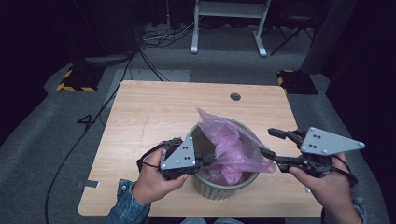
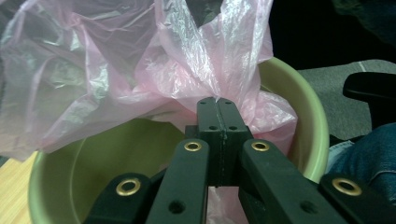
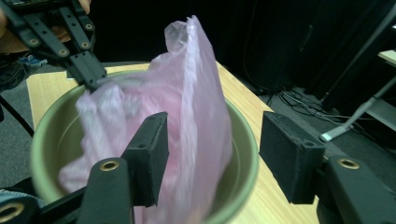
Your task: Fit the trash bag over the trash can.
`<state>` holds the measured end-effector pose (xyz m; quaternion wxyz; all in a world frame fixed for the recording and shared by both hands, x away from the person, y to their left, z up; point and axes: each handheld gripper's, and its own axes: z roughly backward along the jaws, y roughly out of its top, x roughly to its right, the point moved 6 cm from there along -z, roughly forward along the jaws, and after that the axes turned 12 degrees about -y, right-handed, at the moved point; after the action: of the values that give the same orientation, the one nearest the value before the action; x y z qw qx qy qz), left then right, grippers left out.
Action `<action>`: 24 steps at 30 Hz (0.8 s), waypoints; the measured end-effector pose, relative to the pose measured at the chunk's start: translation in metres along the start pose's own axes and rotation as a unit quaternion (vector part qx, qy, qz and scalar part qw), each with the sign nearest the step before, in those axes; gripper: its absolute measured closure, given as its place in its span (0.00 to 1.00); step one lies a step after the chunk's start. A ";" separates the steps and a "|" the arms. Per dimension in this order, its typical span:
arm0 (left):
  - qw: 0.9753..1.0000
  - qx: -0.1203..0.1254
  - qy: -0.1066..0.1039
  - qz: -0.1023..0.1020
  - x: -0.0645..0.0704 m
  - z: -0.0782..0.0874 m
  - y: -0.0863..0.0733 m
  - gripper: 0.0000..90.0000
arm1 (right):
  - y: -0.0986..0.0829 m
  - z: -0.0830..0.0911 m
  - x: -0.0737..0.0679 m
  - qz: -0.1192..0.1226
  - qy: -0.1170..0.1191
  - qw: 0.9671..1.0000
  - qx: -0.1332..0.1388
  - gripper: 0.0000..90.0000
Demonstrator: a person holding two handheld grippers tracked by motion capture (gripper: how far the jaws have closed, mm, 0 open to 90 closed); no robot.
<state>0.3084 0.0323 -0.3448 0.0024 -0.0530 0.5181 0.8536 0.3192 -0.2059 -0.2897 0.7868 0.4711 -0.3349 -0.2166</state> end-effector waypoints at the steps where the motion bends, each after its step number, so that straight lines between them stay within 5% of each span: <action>1: 1.000 0.000 -0.001 0.000 0.000 0.000 0.000 1.00 | 0.003 -0.008 -0.002 0.005 0.005 1.000 -0.001 0.49; 3: 1.000 -0.003 0.002 0.002 -0.001 -0.001 0.000 1.00 | 0.006 -0.018 -0.006 0.008 0.014 1.000 -0.003 0.61; 6: 1.000 -0.004 0.006 0.007 -0.003 -0.001 -0.001 1.00 | 0.010 -0.031 -0.009 0.005 0.041 0.999 -0.004 0.92; 8: 1.000 0.003 0.006 0.014 -0.003 0.000 -0.001 0.97 | 0.008 -0.035 -0.008 0.008 0.042 0.999 -0.012 1.00; 11: 1.000 0.011 0.018 0.023 -0.007 0.003 -0.001 0.80 | 0.005 -0.039 -0.008 0.005 0.041 0.999 -0.023 1.00; 13: 0.999 0.021 0.039 0.024 -0.012 0.005 0.002 0.60 | 0.004 -0.040 -0.010 0.000 0.044 0.999 -0.025 1.00; 16: 0.996 0.017 0.083 0.011 -0.018 0.007 0.007 0.46 | 0.005 -0.040 -0.013 -0.003 0.052 0.998 -0.023 1.00; 24: 0.998 0.025 0.048 0.017 -0.016 -0.009 0.023 0.40 | 0.006 -0.046 -0.030 0.001 0.076 0.997 -0.018 1.00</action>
<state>0.3232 0.0145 -0.3266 -0.0355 -0.0853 0.5396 0.8368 0.3326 -0.1564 -0.3092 0.8183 0.4719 -0.2710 -0.1852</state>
